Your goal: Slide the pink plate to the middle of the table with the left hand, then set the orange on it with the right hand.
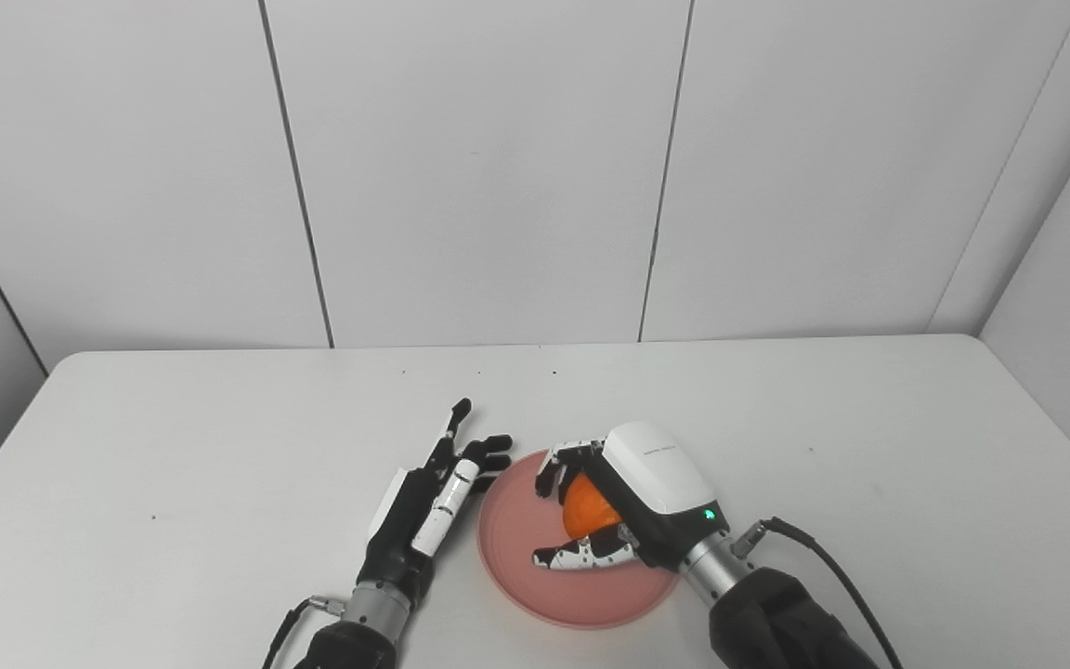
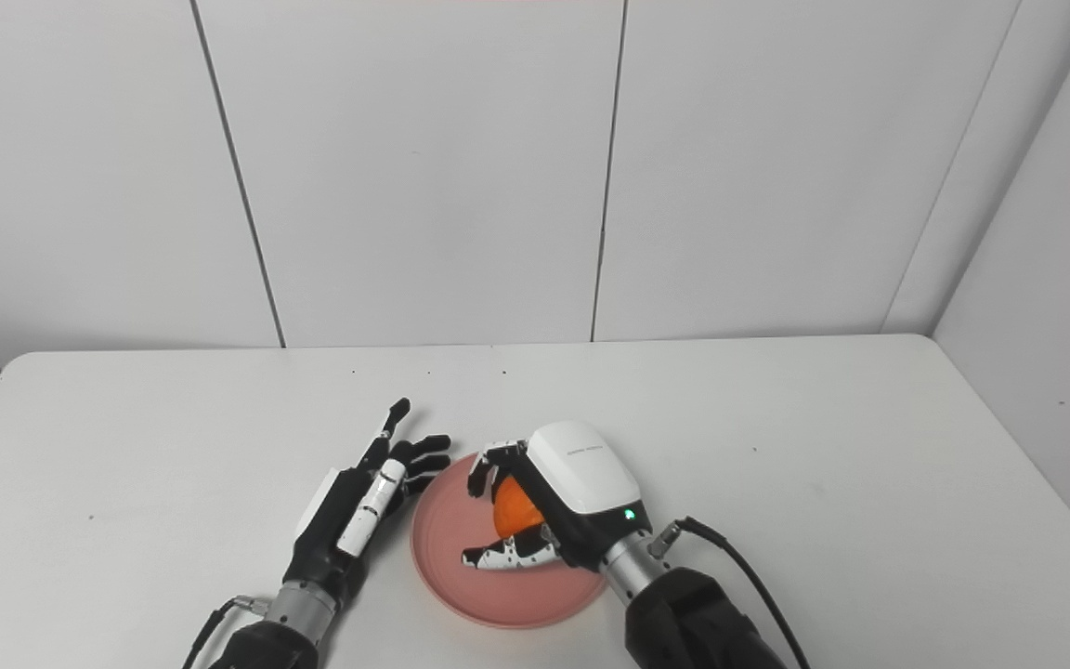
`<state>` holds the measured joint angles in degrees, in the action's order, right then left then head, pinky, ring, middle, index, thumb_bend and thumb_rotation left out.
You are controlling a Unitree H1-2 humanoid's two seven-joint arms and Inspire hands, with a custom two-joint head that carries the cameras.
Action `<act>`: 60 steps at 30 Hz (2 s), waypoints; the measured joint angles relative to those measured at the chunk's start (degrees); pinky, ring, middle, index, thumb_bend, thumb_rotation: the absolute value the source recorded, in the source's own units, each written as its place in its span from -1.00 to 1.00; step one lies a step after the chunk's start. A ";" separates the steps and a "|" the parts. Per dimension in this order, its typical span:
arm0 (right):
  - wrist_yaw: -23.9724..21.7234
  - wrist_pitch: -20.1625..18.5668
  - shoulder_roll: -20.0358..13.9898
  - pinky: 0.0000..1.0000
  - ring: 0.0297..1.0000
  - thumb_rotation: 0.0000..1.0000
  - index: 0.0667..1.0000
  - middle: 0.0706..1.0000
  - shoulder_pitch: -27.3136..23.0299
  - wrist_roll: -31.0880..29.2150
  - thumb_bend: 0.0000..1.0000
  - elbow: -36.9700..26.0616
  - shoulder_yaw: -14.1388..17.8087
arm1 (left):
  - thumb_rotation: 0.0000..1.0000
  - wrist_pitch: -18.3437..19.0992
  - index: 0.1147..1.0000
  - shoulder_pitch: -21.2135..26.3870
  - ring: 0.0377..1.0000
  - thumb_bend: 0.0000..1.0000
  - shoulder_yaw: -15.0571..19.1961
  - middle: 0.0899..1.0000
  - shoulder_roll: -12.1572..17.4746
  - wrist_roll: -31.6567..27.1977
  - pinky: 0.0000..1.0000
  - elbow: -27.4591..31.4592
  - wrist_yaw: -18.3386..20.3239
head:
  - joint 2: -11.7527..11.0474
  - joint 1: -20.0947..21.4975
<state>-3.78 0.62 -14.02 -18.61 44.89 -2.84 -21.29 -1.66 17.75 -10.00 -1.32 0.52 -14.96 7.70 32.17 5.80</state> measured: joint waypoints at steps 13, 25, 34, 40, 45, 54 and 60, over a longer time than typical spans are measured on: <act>-0.78 0.18 -0.12 -0.55 -0.49 -0.70 -0.11 -0.37 0.07 0.03 0.00 0.95 -1.49 | 0.73 -0.01 1.00 -0.02 0.59 0.03 -0.72 0.69 -0.06 1.24 0.44 -0.02 -1.03 | 0.00 -0.09; 0.58 3.12 -1.10 -0.18 -0.09 -0.25 0.03 -0.02 0.05 0.70 0.23 2.51 -1.90 | 0.81 0.07 1.00 -0.04 0.65 0.05 -0.94 0.64 -0.06 2.44 0.50 0.21 -1.11 | 0.00 0.00; 3.34 6.75 -1.58 0.16 0.23 0.64 0.25 0.25 -0.09 1.91 0.50 2.72 -1.73 | 0.78 0.38 1.00 -0.04 0.64 0.09 -0.96 0.59 -0.06 2.24 0.50 0.27 -1.10 | 0.00 0.00; 3.60 7.55 -1.65 0.15 0.22 0.67 0.25 0.25 -0.21 2.07 0.51 2.77 -1.43 | 0.77 0.41 0.99 -0.05 0.64 0.11 -1.00 0.60 -0.06 2.23 0.48 0.30 -1.10 | 0.09 0.00; 3.68 8.46 -1.70 0.11 0.18 0.64 0.24 0.21 -0.21 2.07 0.48 2.97 -1.27 | 0.75 0.59 0.99 -0.06 0.61 0.10 -1.03 0.59 -0.06 2.24 0.45 0.34 -1.11 | 0.00 0.09; 7.35 13.20 -1.57 0.08 0.15 0.75 0.21 0.17 -0.23 1.08 0.36 3.82 0.05 | 0.71 0.78 1.00 -0.09 0.62 0.16 -1.01 0.68 -0.08 2.08 0.46 0.43 -1.09 | 0.00 0.00; 11.68 17.56 -0.13 0.07 0.17 0.98 0.25 0.22 -0.74 -0.92 0.38 2.40 3.18 | 0.69 0.78 1.00 -0.08 0.67 0.13 -0.96 0.74 -0.08 0.96 0.50 0.39 -1.02 | -0.09 -0.09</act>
<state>7.90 18.18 -14.15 -19.35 43.98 -0.44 -18.12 -0.88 17.67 -10.96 -1.40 1.48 -14.56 6.68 32.08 5.71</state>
